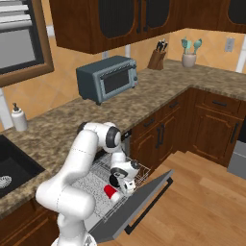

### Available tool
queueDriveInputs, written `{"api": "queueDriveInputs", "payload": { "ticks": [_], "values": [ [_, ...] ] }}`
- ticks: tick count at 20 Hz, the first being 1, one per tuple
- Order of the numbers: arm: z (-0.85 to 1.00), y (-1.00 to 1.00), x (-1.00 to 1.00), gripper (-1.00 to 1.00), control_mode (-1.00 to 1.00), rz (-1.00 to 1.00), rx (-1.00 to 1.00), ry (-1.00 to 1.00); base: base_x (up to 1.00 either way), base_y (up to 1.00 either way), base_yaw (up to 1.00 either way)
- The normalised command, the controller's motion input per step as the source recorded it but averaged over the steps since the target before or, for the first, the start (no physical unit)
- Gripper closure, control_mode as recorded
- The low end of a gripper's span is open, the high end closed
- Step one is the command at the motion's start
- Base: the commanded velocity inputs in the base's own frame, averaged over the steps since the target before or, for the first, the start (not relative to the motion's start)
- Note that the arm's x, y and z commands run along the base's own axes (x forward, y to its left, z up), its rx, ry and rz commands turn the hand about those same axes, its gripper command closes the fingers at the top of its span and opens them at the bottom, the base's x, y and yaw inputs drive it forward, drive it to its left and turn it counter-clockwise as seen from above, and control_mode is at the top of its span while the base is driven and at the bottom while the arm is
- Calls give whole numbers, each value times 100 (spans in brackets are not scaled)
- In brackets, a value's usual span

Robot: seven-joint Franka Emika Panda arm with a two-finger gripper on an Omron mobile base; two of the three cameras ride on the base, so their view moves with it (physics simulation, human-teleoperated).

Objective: Pick up the cup and bowl from the counter, place them in the dishwasher, and close the dishwasher door.

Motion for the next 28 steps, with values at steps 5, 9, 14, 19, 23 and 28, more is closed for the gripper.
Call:
{"api": "queueDriveInputs", "payload": {
  "ticks": [5,9,14,19,23,28],
  "values": [
    [-82,-21,0,100,-100,0,0,6,0,0,0],
    [-53,-30,-19,-100,-100,0,1,1,0,0,0],
    [24,-43,-69,-100,-100,0,11,-25,0,0,0],
    [94,-3,-72,-100,-100,0,1,-26,0,0,0],
    [100,-11,-62,-100,-100,-1,0,-6,0,0,0],
    [100,-2,-46,-100,-100,0,0,-16,0,0,0]
  ]
}}
